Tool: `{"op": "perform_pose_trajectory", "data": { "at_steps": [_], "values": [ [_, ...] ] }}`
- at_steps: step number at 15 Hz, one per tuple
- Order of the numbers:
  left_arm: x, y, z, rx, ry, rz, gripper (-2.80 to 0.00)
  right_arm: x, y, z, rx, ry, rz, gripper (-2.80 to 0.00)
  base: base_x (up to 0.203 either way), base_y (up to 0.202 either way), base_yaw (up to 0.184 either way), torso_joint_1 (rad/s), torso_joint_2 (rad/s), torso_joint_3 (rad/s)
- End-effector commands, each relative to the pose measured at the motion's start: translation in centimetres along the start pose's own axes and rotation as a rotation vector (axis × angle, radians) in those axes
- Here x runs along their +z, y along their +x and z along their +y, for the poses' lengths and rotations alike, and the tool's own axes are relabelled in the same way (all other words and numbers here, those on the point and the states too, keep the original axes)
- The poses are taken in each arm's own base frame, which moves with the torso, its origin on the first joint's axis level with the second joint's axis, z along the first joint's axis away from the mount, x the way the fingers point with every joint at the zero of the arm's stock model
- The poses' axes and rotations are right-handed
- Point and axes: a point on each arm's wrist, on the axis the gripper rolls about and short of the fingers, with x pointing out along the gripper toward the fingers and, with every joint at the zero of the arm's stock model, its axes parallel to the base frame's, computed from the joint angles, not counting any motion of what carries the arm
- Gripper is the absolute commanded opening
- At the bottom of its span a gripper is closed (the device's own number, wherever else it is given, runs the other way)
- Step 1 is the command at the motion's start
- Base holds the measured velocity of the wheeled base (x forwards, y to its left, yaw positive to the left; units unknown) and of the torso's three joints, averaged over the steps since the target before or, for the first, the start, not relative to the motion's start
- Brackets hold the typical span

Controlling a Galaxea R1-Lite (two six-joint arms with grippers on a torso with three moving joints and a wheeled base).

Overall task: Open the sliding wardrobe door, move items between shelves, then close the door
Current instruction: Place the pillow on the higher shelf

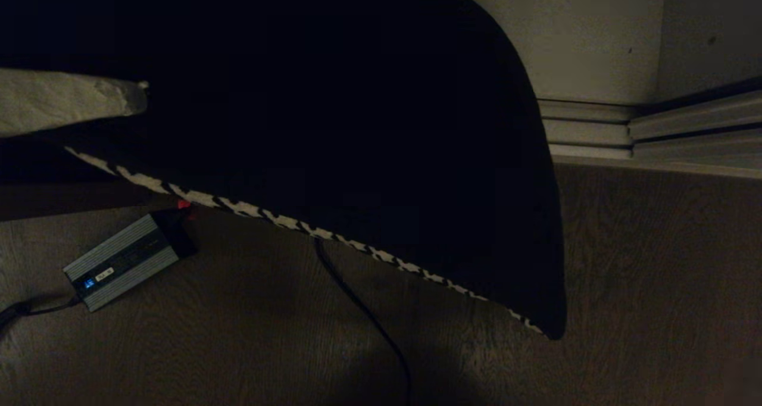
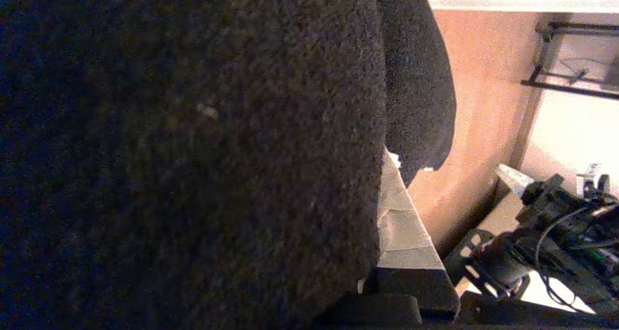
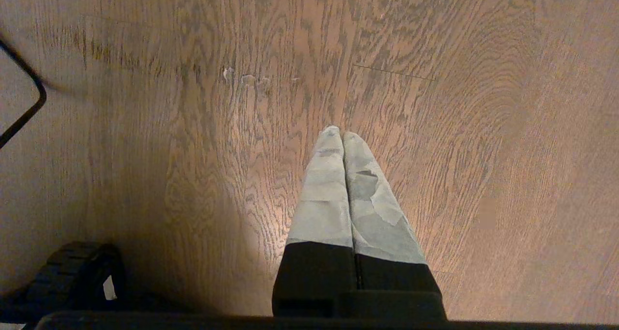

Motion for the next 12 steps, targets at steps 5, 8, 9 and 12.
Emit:
{"op": "perform_pose_trajectory", "data": {
  "at_steps": [5, 8, 9, 12],
  "values": [
    [-0.04, -0.3, 0.01, 0.001, 0.074, -0.001, -2.8, -0.09, 0.02, 0.0, 0.0, -0.001, 0.003, -2.8, 0.0, 0.0, 0.0, 0.0, 0.0, 0.0],
    [-0.11, -0.01, 0.07, 0.003, 0.076, 0.007, -2.8, -0.09, 0.02, 0.0, 0.0, -0.001, 0.003, -2.8, 0.0, 0.0, 0.0, 0.0, 0.0, 0.0],
    [-0.15, 0.12, 0.09, 0.003, 0.079, 0.011, -2.8, -0.09, 0.02, 0.0, 0.0, -0.001, 0.003, -2.8, 0.0, 0.0, 0.0, 0.0, 0.0, 0.0],
    [0.03, 0.3, 0.06, -0.008, 0.1, 0.004, -2.8, -0.09, 0.02, 0.0, 0.0, -0.001, 0.003, -2.8, 0.0, 0.0, 0.0, 0.0, 0.0, 0.0]
  ]
}}
